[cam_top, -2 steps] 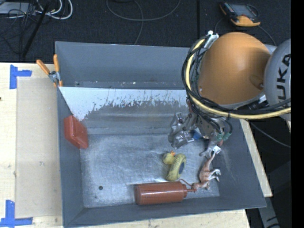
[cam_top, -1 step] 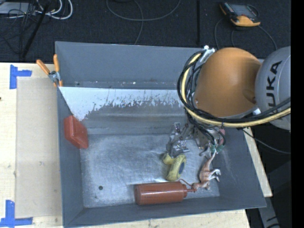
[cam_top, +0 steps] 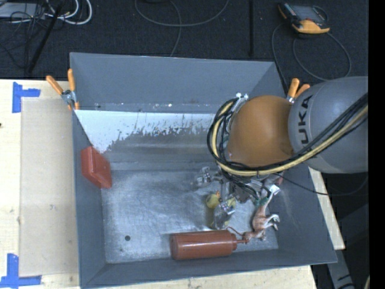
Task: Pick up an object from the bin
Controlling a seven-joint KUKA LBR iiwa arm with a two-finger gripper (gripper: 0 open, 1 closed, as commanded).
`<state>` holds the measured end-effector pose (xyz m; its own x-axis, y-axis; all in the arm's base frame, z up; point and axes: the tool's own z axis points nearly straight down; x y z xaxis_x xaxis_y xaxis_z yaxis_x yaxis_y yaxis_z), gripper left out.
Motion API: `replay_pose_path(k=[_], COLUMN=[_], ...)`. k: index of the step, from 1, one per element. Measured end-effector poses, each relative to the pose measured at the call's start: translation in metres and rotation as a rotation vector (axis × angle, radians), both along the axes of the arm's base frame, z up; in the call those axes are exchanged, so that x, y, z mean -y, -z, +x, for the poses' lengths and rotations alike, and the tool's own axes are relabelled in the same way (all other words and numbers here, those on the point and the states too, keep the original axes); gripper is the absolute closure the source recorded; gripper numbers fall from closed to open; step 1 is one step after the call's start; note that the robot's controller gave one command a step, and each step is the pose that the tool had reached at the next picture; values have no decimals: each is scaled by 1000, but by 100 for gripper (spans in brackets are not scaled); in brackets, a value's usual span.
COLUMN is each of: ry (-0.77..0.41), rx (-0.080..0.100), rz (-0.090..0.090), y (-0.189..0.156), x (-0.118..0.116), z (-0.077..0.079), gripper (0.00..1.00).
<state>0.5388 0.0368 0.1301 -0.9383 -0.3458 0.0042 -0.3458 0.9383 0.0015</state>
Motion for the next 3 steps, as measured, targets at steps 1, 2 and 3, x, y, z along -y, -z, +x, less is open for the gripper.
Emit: replay_pose_path(k=[1,2,3], ry=[1,-76,-135], rx=[3,4,5], rz=[0,3,1], y=[-1,5,20], x=[0,19,71], z=[1,3,18], gripper=[0,0,0])
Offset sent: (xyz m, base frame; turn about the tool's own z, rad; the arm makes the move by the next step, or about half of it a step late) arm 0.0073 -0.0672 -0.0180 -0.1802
